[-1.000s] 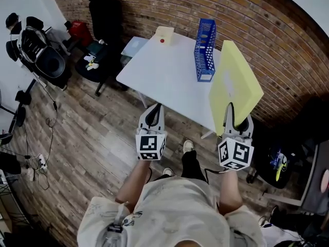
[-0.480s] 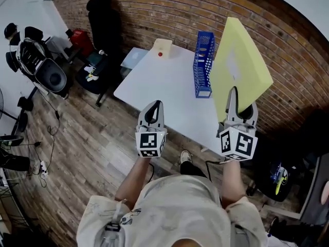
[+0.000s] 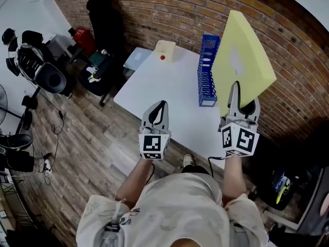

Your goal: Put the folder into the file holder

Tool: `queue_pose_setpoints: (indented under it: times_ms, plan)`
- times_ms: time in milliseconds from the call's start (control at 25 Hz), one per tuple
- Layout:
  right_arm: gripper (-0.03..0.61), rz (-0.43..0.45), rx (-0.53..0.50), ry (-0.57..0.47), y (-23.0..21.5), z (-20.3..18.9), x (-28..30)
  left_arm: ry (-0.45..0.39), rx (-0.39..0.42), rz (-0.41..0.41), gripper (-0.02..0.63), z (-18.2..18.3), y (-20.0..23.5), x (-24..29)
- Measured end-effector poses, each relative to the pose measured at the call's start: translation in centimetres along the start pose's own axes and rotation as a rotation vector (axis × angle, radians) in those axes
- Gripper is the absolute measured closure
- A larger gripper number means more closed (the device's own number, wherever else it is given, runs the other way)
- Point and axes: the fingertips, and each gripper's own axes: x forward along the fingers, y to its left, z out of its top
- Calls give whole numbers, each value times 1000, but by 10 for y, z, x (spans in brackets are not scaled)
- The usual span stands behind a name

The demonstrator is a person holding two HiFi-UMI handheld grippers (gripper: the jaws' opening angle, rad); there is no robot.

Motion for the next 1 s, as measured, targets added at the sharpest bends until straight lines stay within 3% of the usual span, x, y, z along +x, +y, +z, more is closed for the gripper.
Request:
queue_pose_setpoints:
  times_ms: [560,1000]
  plan:
    - [414,27,80,43,-17,-64,67,85,-2,13,594,-23,3,55]
    - [414,15,83,83,-15,-108,89,170,-11,57,594,-50,12,64]
